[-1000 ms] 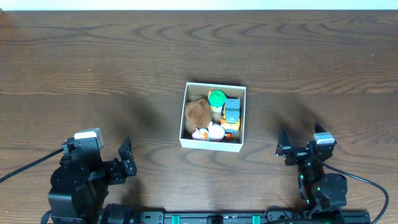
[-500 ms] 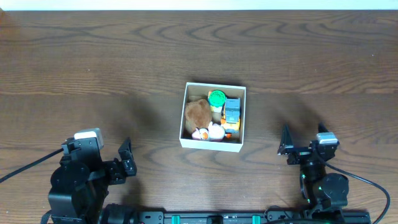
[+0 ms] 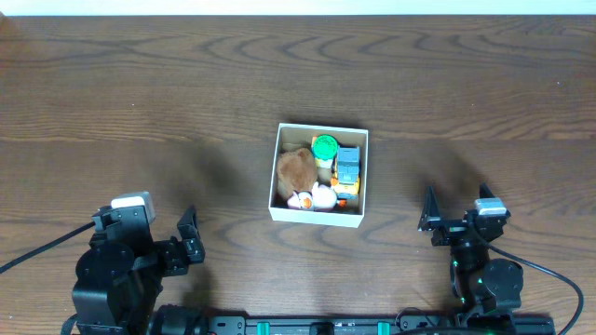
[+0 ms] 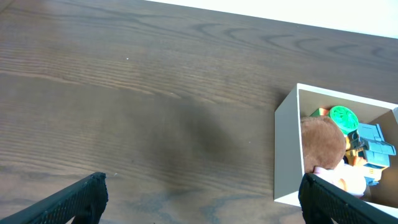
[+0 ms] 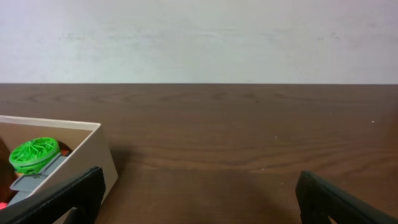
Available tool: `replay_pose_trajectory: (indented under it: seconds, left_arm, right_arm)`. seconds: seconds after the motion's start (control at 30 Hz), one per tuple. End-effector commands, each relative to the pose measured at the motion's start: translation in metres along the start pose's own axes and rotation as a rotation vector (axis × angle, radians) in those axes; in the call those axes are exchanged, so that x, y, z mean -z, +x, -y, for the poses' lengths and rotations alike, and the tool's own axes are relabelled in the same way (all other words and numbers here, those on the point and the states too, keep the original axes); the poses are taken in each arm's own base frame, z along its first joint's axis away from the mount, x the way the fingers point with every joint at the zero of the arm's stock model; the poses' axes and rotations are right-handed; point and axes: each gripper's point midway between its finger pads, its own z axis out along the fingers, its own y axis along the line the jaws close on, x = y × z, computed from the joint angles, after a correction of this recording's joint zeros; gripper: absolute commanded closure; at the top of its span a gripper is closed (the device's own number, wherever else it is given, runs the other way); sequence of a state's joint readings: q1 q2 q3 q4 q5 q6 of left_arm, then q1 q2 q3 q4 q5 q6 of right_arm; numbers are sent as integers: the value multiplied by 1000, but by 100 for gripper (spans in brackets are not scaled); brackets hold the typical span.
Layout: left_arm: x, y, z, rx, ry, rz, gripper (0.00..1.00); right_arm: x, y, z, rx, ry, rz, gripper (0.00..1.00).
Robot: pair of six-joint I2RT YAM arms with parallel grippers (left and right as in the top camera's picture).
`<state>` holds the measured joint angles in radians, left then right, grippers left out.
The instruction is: Pack container
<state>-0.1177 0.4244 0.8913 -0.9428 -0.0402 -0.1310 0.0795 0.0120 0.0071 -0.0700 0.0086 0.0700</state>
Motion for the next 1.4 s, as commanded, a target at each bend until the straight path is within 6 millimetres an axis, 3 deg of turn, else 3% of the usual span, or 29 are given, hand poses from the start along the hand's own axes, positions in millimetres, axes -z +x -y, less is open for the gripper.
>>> replay_pose_trajectory:
  seconds: [0.0, 1.37]
  left_arm:
    - [0, 1, 0, 7, -1, -3, 2]
    - [0, 1, 0, 7, -1, -3, 2]
  right_arm:
    - [0, 1, 0, 52, -2, -1, 1]
    - [0, 0, 0, 111, -2, 0, 1]
